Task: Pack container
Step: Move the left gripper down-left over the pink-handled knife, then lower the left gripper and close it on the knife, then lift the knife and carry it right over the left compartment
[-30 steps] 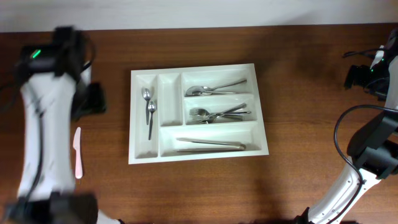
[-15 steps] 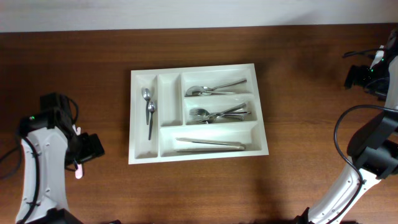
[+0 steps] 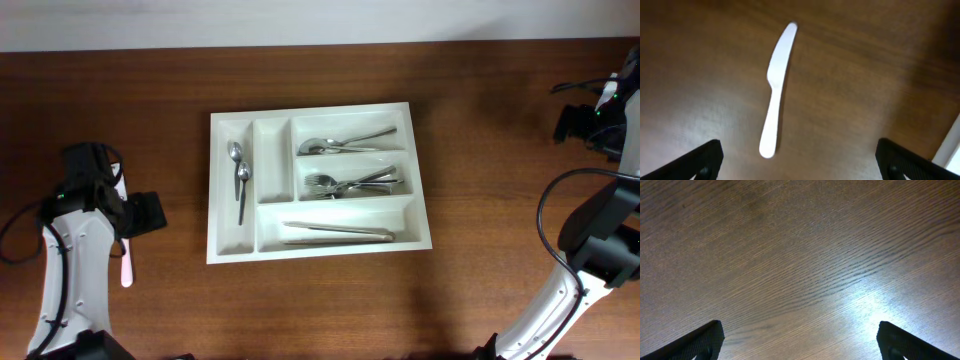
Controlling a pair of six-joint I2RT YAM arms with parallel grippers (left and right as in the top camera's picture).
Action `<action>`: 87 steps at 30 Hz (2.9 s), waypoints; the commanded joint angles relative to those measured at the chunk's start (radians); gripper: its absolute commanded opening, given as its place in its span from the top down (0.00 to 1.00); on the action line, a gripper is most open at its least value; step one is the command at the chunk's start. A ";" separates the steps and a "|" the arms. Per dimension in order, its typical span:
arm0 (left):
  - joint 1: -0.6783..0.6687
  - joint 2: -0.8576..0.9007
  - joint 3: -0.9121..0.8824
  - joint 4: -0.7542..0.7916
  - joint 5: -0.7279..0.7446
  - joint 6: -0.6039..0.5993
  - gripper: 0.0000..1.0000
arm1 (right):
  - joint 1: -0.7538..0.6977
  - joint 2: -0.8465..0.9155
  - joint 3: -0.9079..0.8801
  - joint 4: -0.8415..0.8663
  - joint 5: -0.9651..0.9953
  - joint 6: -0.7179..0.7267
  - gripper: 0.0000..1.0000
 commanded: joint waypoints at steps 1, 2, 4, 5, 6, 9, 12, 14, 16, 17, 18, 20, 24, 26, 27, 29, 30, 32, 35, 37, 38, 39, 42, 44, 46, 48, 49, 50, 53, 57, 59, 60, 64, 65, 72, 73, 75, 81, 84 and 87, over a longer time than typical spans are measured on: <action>0.045 0.048 0.002 -0.001 0.030 0.050 0.00 | 0.004 -0.012 -0.003 0.003 -0.002 0.009 0.01; 0.060 0.067 0.002 -0.003 0.030 0.040 0.00 | 0.004 -0.012 -0.003 0.003 -0.002 0.009 0.01; 0.095 0.116 0.002 -0.011 0.029 0.038 0.01 | 0.004 -0.012 -0.003 0.003 -0.002 0.009 0.01; 0.108 0.133 0.002 -0.013 0.030 0.038 0.01 | 0.004 -0.012 -0.003 0.002 -0.002 0.009 0.01; 0.123 0.151 0.002 -0.012 0.030 0.039 0.01 | 0.004 -0.012 -0.003 0.003 -0.002 0.009 0.01; 0.162 0.192 0.002 -0.008 0.042 0.072 0.01 | 0.004 -0.012 -0.003 0.003 -0.002 0.009 0.01; 0.183 0.220 0.002 -0.007 0.082 0.164 0.01 | 0.004 -0.012 -0.003 0.003 -0.002 0.009 0.01; 0.184 0.233 0.002 -0.003 0.082 0.199 0.01 | 0.004 -0.012 -0.003 0.003 -0.002 0.009 0.01; 0.183 0.242 0.002 0.007 0.082 0.217 0.01 | 0.004 -0.012 -0.003 0.003 -0.002 0.009 0.01; 0.183 0.245 0.002 0.012 0.082 0.219 0.01 | 0.004 -0.012 -0.003 0.002 -0.002 0.009 0.01; 0.183 0.249 0.002 0.019 0.082 0.219 0.01 | 0.004 -0.012 -0.003 0.002 -0.002 0.009 0.01; 0.184 0.263 0.002 0.038 0.099 0.232 0.01 | 0.004 -0.012 -0.003 0.003 -0.002 0.009 0.01; 0.186 0.300 0.002 0.055 0.143 0.267 0.01 | 0.004 -0.012 -0.003 0.003 -0.002 0.009 0.01; 0.186 0.319 0.002 0.057 0.143 0.267 0.01 | 0.004 -0.012 -0.003 0.002 -0.002 0.009 0.01; 0.186 0.328 0.002 0.059 0.142 0.267 0.01 | 0.004 -0.012 -0.003 0.003 -0.002 0.009 0.01; 0.186 0.346 0.002 0.063 0.143 0.267 0.01 | 0.004 -0.012 -0.003 0.002 -0.002 0.009 0.01; 0.186 0.357 0.002 0.066 0.142 0.267 0.01 | 0.004 -0.012 -0.003 0.003 -0.002 0.009 0.01; 0.186 0.370 0.002 0.067 0.142 0.267 0.01 | 0.004 -0.012 -0.003 0.003 -0.002 0.009 0.01; 0.186 0.377 0.002 0.070 0.139 0.268 0.01 | 0.004 -0.012 -0.003 0.003 -0.002 0.009 0.02; 0.186 0.378 0.002 0.080 0.139 0.267 0.01 | 0.004 -0.012 -0.003 0.002 -0.002 0.009 0.01; 0.186 0.377 0.002 0.086 0.139 0.268 0.01 | 0.004 -0.012 -0.003 0.002 -0.002 0.009 0.01; 0.186 0.378 0.002 0.093 0.139 0.268 0.01 | 0.004 -0.012 -0.003 0.002 -0.002 0.009 0.01; 0.186 0.378 0.002 0.100 0.139 0.286 0.06 | 0.004 -0.012 -0.003 0.003 -0.002 0.009 0.01; 0.186 0.378 0.002 0.100 0.139 0.286 0.22 | 0.004 -0.012 -0.003 0.003 -0.002 0.009 0.01; 0.186 0.378 0.002 0.100 0.139 0.286 0.40 | 0.004 -0.012 -0.003 0.002 -0.002 0.009 0.01; 0.186 0.378 0.002 0.100 0.139 0.286 0.52 | 0.004 -0.012 -0.003 0.003 -0.002 0.009 0.01; 0.186 0.378 0.002 0.100 0.139 0.286 0.57 | 0.004 -0.012 -0.003 0.003 -0.002 0.009 0.01; 0.186 0.378 0.002 0.099 0.139 0.286 0.60 | 0.004 -0.012 -0.003 0.003 -0.002 0.009 0.01; 0.186 0.378 0.002 0.099 0.139 0.286 0.74 | 0.004 -0.012 -0.003 0.003 -0.002 0.009 0.01; 0.186 0.378 0.002 0.099 0.139 0.286 0.81 | 0.004 -0.012 -0.003 0.002 -0.002 0.009 0.01; 0.186 0.378 0.002 0.099 0.139 0.286 0.83 | 0.004 -0.012 -0.003 0.003 -0.002 0.009 0.01; 0.186 0.378 0.002 0.099 0.139 0.286 0.84 | 0.004 -0.012 -0.003 0.003 -0.002 0.009 0.01; 0.186 0.377 0.002 0.097 0.143 0.285 0.90 | 0.004 -0.012 -0.003 0.003 -0.002 0.009 0.01; 0.186 0.377 0.002 0.095 0.143 0.285 0.94 | 0.004 -0.012 -0.003 0.003 -0.002 0.009 0.01; 0.186 0.377 0.048 0.057 0.268 0.259 0.98 | 0.004 -0.012 -0.003 0.003 -0.002 0.009 0.01; 0.186 0.377 0.065 0.042 0.294 0.259 0.98 | 0.004 -0.012 -0.003 0.003 -0.002 0.009 0.02; 0.185 0.377 0.113 0.002 0.347 0.259 0.98 | 0.004 -0.012 -0.003 0.003 -0.002 0.009 0.01; 0.148 0.377 0.310 -0.158 0.416 0.226 0.98 | 0.004 -0.012 -0.003 0.002 -0.002 0.009 0.01; 0.100 0.377 0.407 -0.221 0.416 0.210 0.97 | 0.004 -0.012 -0.003 0.003 -0.002 0.009 0.01; 0.031 0.377 0.493 -0.258 0.415 0.175 0.97 | 0.004 -0.012 -0.003 0.002 -0.002 0.009 0.01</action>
